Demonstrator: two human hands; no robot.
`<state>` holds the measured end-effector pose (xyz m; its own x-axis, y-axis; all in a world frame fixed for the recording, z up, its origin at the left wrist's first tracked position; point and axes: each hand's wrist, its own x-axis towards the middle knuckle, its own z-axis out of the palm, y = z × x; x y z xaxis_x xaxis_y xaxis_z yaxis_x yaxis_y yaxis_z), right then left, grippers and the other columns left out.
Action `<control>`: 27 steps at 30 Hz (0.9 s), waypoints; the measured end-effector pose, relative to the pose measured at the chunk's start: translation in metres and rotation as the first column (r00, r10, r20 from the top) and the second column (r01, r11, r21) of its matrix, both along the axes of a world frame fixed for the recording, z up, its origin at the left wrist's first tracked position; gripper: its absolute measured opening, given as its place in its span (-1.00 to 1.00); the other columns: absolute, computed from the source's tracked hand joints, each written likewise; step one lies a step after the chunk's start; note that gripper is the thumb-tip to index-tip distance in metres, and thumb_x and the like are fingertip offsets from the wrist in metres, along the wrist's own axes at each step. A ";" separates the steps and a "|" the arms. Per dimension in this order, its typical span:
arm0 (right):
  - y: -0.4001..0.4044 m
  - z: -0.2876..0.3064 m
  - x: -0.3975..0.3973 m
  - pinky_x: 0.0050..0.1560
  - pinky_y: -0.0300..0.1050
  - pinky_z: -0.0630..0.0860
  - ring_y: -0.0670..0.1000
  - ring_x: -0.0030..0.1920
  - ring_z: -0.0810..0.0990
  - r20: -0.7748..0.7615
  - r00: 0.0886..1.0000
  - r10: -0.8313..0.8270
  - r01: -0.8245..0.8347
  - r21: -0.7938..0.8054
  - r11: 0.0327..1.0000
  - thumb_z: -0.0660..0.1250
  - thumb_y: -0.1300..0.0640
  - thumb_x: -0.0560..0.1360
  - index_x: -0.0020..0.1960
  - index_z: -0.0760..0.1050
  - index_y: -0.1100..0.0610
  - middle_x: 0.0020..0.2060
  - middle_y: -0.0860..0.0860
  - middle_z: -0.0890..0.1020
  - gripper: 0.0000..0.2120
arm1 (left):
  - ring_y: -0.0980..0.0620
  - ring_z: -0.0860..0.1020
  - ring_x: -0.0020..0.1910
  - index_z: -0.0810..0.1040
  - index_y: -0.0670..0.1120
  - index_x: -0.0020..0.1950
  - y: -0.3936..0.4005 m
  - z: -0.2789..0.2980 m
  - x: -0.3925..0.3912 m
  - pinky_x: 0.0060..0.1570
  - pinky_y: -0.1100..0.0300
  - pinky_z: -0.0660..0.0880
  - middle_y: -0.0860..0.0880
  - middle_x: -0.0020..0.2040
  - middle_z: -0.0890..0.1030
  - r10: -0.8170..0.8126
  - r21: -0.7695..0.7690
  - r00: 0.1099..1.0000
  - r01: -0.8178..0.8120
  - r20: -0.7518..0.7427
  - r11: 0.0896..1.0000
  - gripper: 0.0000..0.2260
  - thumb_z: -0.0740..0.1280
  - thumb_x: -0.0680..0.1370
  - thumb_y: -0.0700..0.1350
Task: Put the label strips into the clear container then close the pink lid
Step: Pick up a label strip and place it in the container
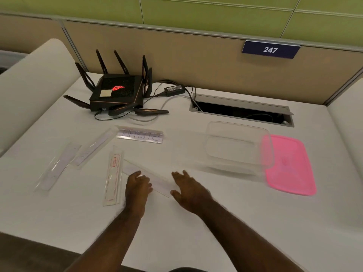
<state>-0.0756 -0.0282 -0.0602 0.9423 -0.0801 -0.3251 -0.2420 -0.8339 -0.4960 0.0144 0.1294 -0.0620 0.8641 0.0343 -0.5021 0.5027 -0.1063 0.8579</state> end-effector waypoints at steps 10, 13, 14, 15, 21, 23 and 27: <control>0.018 -0.013 0.022 0.33 -0.03 0.31 0.05 0.36 0.42 -0.018 0.996 -0.088 0.087 -0.024 0.996 0.09 0.03 0.61 0.39 0.39 -0.04 0.35 -0.02 0.51 -0.63 | -0.24 0.63 0.05 0.54 -0.29 0.07 -0.012 -0.003 0.004 0.01 -0.03 0.60 -0.31 0.06 0.61 -0.110 -0.300 0.939 0.008 -0.325 0.954 -0.85 0.29 0.59 -0.23; 0.023 -0.006 0.019 0.24 -0.02 0.39 0.08 0.29 0.49 0.055 0.997 -0.050 0.054 -0.062 0.997 0.07 0.05 0.61 0.39 0.40 -0.04 0.30 -0.02 0.56 -0.62 | -0.21 0.64 0.01 0.54 -0.28 0.07 -0.017 -0.002 0.004 0.01 -0.03 0.59 -0.31 0.04 0.62 -0.095 -0.259 0.949 0.015 -0.301 0.966 -0.86 0.30 0.59 -0.22; 0.025 -0.003 0.017 0.20 -0.02 0.43 0.09 0.26 0.52 0.083 0.996 -0.034 0.041 -0.077 0.996 0.07 0.04 0.61 0.39 0.39 -0.05 0.29 -0.02 0.57 -0.62 | -0.20 0.63 0.00 0.53 -0.28 0.09 -0.017 -0.001 0.003 0.01 -0.03 0.59 -0.31 0.05 0.61 -0.086 -0.247 0.952 0.012 -0.293 0.969 -0.85 0.31 0.58 -0.22; 0.027 -0.001 0.014 0.16 -0.01 0.46 0.11 0.22 0.54 0.104 0.994 -0.023 0.033 -0.092 0.995 0.06 0.02 0.61 0.39 0.39 -0.06 0.28 -0.02 0.58 -0.62 | -0.20 0.63 -0.01 0.53 -0.27 0.10 -0.017 0.000 0.004 -0.02 -0.02 0.60 -0.30 0.05 0.62 -0.081 -0.238 0.955 0.011 -0.287 0.971 -0.85 0.31 0.58 -0.23; 0.024 0.015 -0.004 0.30 0.05 0.35 0.05 0.35 0.39 0.136 0.989 0.062 -0.054 -0.058 0.997 0.06 -0.10 0.59 0.42 0.32 -0.14 0.44 -0.07 0.40 -0.59 | -0.16 0.64 -0.02 0.47 -0.21 0.28 -0.009 0.015 0.006 -0.01 0.01 0.60 -0.25 0.11 0.61 -0.173 -0.138 0.967 0.148 -0.189 0.979 -0.74 0.28 0.59 -0.28; 0.015 0.020 -0.007 0.35 0.04 0.32 0.03 0.40 0.34 0.164 0.984 0.072 -0.067 -0.039 0.997 0.08 0.03 0.59 0.44 0.30 -0.10 0.46 -0.05 0.36 -0.58 | -0.16 0.64 -0.04 0.47 -0.19 0.30 -0.004 0.023 0.010 -0.05 0.03 0.60 -0.23 0.09 0.61 -0.246 -0.139 0.956 0.225 -0.160 0.964 -0.73 0.27 0.59 -0.27; -0.014 0.035 0.000 0.44 0.06 0.26 0.00 0.50 0.17 0.238 0.971 0.028 -0.013 -0.066 0.998 0.15 0.30 0.48 0.51 0.17 -0.10 0.54 -0.07 0.17 -0.34 | -0.01 0.64 -0.22 0.47 -0.15 0.34 0.007 0.043 0.023 -0.23 0.21 0.60 -0.16 -0.04 0.67 -0.448 -0.140 0.893 0.438 -0.050 0.888 -0.70 0.26 0.60 -0.26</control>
